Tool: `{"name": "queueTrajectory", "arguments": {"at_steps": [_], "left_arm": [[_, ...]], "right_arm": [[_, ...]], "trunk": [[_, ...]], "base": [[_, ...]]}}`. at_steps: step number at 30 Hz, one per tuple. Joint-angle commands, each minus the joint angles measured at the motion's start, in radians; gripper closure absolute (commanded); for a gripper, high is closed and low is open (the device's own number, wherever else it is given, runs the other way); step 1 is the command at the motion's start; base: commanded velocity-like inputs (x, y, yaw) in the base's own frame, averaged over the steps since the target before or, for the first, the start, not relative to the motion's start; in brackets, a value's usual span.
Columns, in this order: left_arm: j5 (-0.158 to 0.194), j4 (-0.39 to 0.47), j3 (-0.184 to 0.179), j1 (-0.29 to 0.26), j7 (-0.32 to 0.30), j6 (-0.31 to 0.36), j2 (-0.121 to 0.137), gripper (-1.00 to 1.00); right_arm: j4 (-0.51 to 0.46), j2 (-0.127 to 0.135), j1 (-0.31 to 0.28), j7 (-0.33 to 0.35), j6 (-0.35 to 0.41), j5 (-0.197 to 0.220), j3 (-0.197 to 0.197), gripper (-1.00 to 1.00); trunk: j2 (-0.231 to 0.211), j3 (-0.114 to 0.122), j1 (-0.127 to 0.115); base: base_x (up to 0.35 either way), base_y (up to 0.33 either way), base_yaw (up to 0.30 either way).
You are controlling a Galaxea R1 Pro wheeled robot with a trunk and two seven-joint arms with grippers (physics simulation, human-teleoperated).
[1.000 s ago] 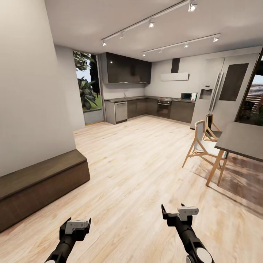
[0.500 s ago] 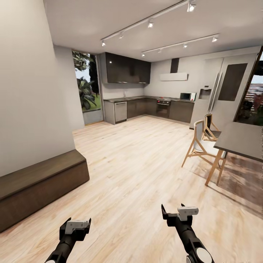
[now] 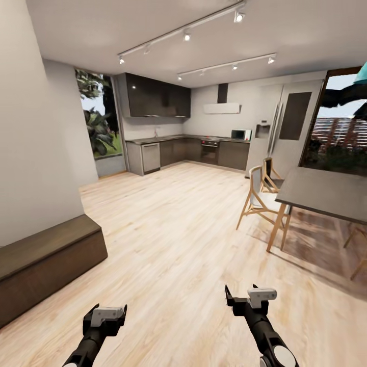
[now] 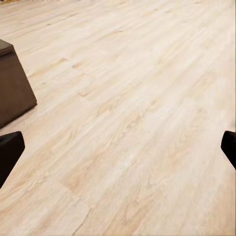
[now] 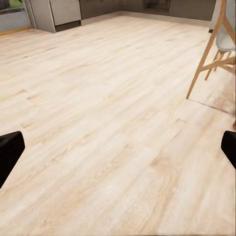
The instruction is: Turn on the radio receiver that's on the table in the living room.
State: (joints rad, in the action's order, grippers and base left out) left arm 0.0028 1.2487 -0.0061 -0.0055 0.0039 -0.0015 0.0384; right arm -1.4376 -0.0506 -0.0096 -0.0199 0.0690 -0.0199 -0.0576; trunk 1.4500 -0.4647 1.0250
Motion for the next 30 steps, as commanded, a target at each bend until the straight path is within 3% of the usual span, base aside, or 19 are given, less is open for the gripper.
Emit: {"name": "queueTrajectory", "arguments": {"at_steps": [1, 30], "left_arm": [[0.0, 0.0, 0.0, 0.0, 0.0, 0.0, 0.0, -1.0], [0.0, -0.003, 0.0, 0.0, -0.001, 0.0, -0.001, -1.0]], "right_arm": [[0.0, 0.0, 0.0, 0.0, 0.0, 0.0, 0.0, -1.0], [-0.001, 0.0, 0.0, 0.0, 0.0, 0.0, 0.0, -1.0]], "trunk": [[0.0, 0.0, 0.0], [0.0, 0.006, 0.0]], "base": [[0.0, 0.0, -0.276], [0.0, 0.0, -0.275]]}}
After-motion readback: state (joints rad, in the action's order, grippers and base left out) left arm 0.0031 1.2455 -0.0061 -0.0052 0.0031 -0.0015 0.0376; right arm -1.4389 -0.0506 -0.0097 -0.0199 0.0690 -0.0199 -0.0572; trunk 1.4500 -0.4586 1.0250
